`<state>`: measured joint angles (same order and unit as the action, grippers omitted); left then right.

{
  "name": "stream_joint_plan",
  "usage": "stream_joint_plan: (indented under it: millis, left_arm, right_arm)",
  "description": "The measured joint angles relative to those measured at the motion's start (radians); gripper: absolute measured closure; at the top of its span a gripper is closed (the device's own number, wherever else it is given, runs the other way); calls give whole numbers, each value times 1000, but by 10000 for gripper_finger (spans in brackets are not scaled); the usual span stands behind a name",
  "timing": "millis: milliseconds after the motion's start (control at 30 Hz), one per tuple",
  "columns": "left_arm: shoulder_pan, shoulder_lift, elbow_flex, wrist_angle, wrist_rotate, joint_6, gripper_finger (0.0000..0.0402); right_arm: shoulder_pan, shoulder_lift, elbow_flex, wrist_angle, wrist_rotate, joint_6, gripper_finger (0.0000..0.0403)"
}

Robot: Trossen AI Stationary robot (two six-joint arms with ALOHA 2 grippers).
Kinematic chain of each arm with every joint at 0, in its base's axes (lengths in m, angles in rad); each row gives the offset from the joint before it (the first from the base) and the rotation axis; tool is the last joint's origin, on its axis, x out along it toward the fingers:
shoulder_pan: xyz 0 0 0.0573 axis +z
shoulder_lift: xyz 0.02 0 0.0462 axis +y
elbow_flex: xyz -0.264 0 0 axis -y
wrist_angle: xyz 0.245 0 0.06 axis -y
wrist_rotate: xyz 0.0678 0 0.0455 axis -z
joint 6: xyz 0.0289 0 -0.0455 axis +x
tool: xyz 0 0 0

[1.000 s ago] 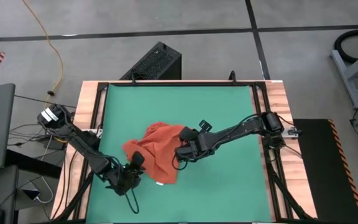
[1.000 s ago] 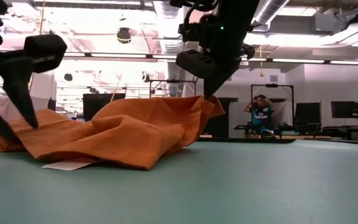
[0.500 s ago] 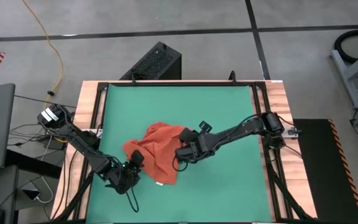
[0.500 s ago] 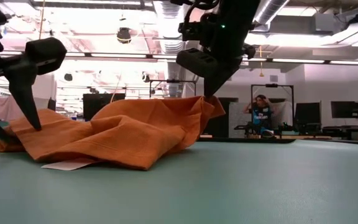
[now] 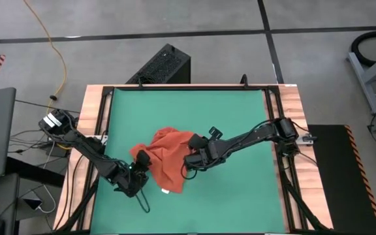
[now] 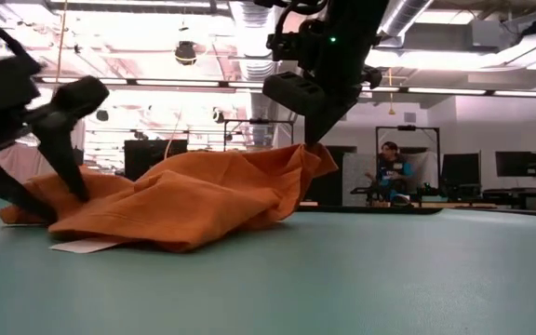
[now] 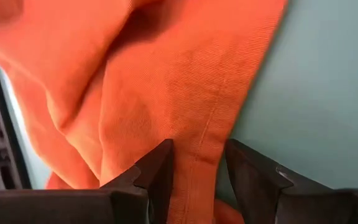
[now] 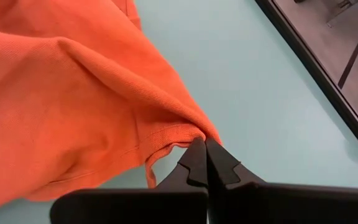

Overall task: Roll towel into tight, uniform cylinder
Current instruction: Roll the orange towel

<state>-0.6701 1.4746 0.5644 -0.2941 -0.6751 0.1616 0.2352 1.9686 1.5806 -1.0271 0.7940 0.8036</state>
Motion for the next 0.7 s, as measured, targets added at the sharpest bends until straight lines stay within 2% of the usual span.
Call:
stream_joint_plan:
  millis: [100, 267, 300, 467, 700]
  left_arm:
    - [41, 0, -16, -7, 9, -29, 280]
    - [67, 0, -9, -15, 13, -66, 382]
    - [66, 0, 0, -15, 6, -66, 390]
    - [39, -2, 112, -121, -83, -65, 400]
    - [12, -3, 369, -517, -345, -53, 401]
  right_arm:
    - [0, 0, 0, 4, 0, 0, 399]
    - [0, 0, 0, 3, 0, 0, 399]
    - [0, 0, 0, 1, 0, -1, 399]
    - [0, 0, 0, -46, -1, -2, 399]
    - [-7, -18, 8, -98, 61, -1, 399]
